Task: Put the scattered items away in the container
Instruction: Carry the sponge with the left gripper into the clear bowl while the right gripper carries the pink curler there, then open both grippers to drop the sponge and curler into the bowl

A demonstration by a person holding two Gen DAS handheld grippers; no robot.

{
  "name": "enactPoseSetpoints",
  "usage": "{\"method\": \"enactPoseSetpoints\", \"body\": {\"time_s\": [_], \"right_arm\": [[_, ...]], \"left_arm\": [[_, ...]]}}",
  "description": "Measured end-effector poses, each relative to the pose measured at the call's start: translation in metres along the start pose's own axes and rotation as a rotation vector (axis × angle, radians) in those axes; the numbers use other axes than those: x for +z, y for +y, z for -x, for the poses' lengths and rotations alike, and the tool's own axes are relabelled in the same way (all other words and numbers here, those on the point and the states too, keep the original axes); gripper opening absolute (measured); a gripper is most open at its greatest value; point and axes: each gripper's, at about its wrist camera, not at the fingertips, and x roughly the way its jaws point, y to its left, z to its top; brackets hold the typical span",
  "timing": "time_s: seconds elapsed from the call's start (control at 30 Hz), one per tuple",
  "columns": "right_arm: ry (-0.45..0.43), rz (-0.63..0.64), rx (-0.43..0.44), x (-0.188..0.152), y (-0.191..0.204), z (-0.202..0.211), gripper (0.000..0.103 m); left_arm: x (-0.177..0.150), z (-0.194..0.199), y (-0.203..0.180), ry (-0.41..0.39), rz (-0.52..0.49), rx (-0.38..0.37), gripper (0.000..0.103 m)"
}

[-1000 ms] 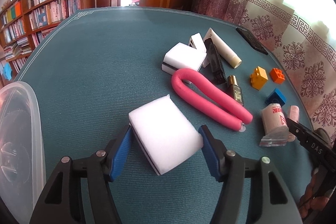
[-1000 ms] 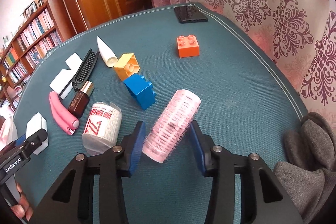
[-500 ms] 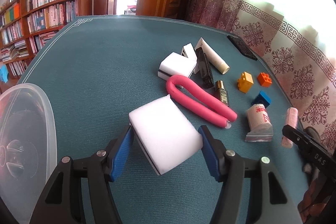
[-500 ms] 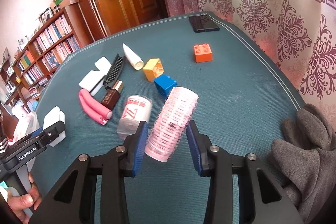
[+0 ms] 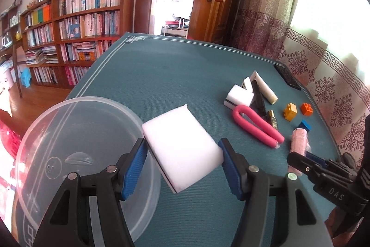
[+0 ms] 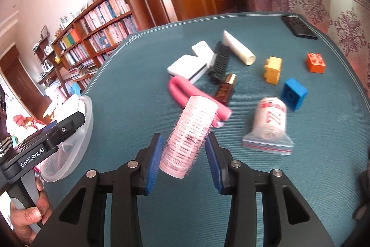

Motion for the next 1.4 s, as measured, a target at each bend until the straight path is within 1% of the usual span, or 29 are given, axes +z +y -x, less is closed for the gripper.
{"method": "enactPoseSetpoints", "body": {"time_s": [0.23, 0.3, 0.43, 0.5, 0.57, 0.73, 0.83, 0.87, 1.0, 1.17, 1.33, 1.4], "right_arm": [[0.05, 0.094, 0.105, 0.0, 0.053, -0.017, 0.041], [0.062, 0.116, 0.134, -0.001, 0.069, -0.022, 0.041], [0.073, 0.171, 0.183, -0.002, 0.101, -0.03, 0.041], [0.076, 0.201, 0.202, -0.002, 0.117, -0.034, 0.041], [0.08, 0.226, 0.214, -0.001, 0.13, -0.039, 0.041], [0.094, 0.258, 0.246, 0.003, 0.154, -0.05, 0.041], [0.107, 0.272, 0.26, 0.006, 0.163, -0.058, 0.042], [0.112, 0.274, 0.263, 0.007, 0.165, -0.06, 0.042], [0.142, 0.273, 0.273, 0.009, 0.172, -0.071, 0.043], [0.156, 0.29, 0.28, 0.008, 0.176, -0.075, 0.045], [0.154, 0.276, 0.292, 0.008, 0.172, -0.073, 0.045], [0.143, 0.273, 0.283, 0.009, 0.169, -0.069, 0.045]], "left_arm": [[-0.014, 0.004, 0.052, 0.011, 0.063, 0.128, 0.068], [-0.019, 0.006, 0.063, 0.021, 0.071, 0.151, 0.068], [-0.029, 0.013, 0.076, 0.016, 0.071, 0.199, 0.068], [-0.032, 0.015, 0.082, 0.013, 0.073, 0.217, 0.069], [-0.034, 0.016, 0.089, 0.017, 0.086, 0.22, 0.069], [-0.039, 0.017, 0.103, 0.023, 0.104, 0.236, 0.071], [-0.04, 0.018, 0.109, 0.029, 0.116, 0.239, 0.076], [-0.04, 0.017, 0.11, 0.031, 0.119, 0.24, 0.081], [-0.042, 0.018, 0.117, 0.032, 0.132, 0.249, 0.082], [-0.044, 0.02, 0.127, 0.028, 0.141, 0.289, 0.083], [-0.044, 0.021, 0.132, 0.017, 0.157, 0.296, 0.085], [-0.043, 0.023, 0.133, 0.015, 0.162, 0.292, 0.088]]}}
